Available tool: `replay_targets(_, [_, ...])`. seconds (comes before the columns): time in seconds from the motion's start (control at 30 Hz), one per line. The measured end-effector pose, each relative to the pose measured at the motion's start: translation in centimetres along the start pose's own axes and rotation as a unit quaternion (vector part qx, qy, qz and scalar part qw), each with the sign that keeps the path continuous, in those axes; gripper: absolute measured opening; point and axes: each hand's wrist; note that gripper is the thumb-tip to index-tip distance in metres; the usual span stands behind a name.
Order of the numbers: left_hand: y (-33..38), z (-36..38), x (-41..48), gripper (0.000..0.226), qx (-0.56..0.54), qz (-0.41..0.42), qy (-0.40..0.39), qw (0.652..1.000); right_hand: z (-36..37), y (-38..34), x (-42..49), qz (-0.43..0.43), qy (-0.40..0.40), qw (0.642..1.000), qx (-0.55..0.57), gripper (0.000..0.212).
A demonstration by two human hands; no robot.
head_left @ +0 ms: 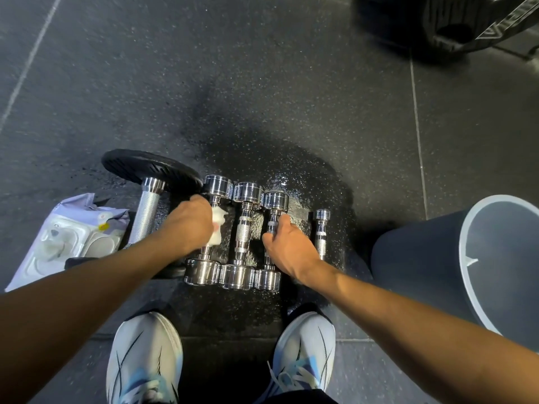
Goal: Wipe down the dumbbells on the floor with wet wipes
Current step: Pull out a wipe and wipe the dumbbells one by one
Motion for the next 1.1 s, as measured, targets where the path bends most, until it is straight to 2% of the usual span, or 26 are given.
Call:
replay_targets(0.1, [0.0, -0.6, 1.0, 0.045, -0.084, -0.033, 0.064, 0.994, -0.5, -0.2, -0.1, 0.007, -0.009, 1.0, 0.019, 0.004])
replay_targets(0.17, [0.1, -0.1, 1.2, 0.045, -0.112, -0.045, 0.078, 0.99, -1.2, 0.0, -0.2, 0.019, -0.01, 0.998, 0.066, 0.008])
replay_targets(0.33, [1.1, -0.1, 0.2, 0.043, -0.012, -0.046, -0.03, 0.998, -1.6, 0.3, -0.7, -0.001, -0.019, 0.999, 0.041, 0.011])
replay_targets(0.43, [1.1, 0.7, -1.7, 0.021, 0.051, 0.026, -0.112, 0.992, -1.7, 0.3, -0.7, -0.011, 0.002, 1.0, -0.003, 0.015])
replay_targets(0.5, [0.9, 1.5, -2.9, 0.021, 0.081, 0.071, -0.138, 0.985, -1.6, 0.1, -0.6, -0.01, 0.005, 1.0, -0.018, 0.014])
replay_targets(0.6, [0.7, 1.6, -3.0, 0.026, 0.083, 0.082, -0.102, 0.988, -1.4, 0.1, -0.3, 0.0, 0.005, 1.0, -0.03, 0.015])
replay_targets(0.7, [0.8, 0.9, -2.0, 0.035, 0.041, 0.052, -0.051, 0.996, -1.2, 0.0, -0.2, 0.001, 0.001, 0.999, -0.034, 0.014])
replay_targets(0.8, [0.2, 0.3, -0.3, 0.032, -0.025, 0.004, 0.026, 0.999, -0.8, -0.1, 0.0, 0.005, 0.014, 1.0, -0.027, 0.012])
replay_targets(0.87, [-0.5, 0.8, 1.0, 0.032, -0.103, -0.023, 0.078, 0.991, -0.3, -0.1, 0.2, 0.014, 0.015, 1.0, -0.019, 0.01])
replay_targets(1.0, [-1.2, 2.4, 1.5, 0.033, -0.267, -0.075, 0.153, 0.948, 0.0, -0.1, 0.2, 0.003, 0.029, 0.999, -0.018, 0.012])
replay_targets(1.03, [-1.1, 2.5, 1.4, 0.03, -0.257, -0.069, 0.149, 0.953, 0.0, -0.1, 0.2, -0.001, 0.034, 0.999, -0.02, 0.012])
replay_targets(1.1, [-0.8, 1.7, 1.1, 0.023, -0.152, -0.019, 0.102, 0.983, -0.2, 0.1, 0.0, -0.007, 0.038, 0.999, -0.024, 0.011])
Point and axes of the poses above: each hand's wrist, its own x-axis towards the middle knuckle, its own z-axis out of the palm, y = z × x, and after that the axes turned 12 degrees about z, right-handed
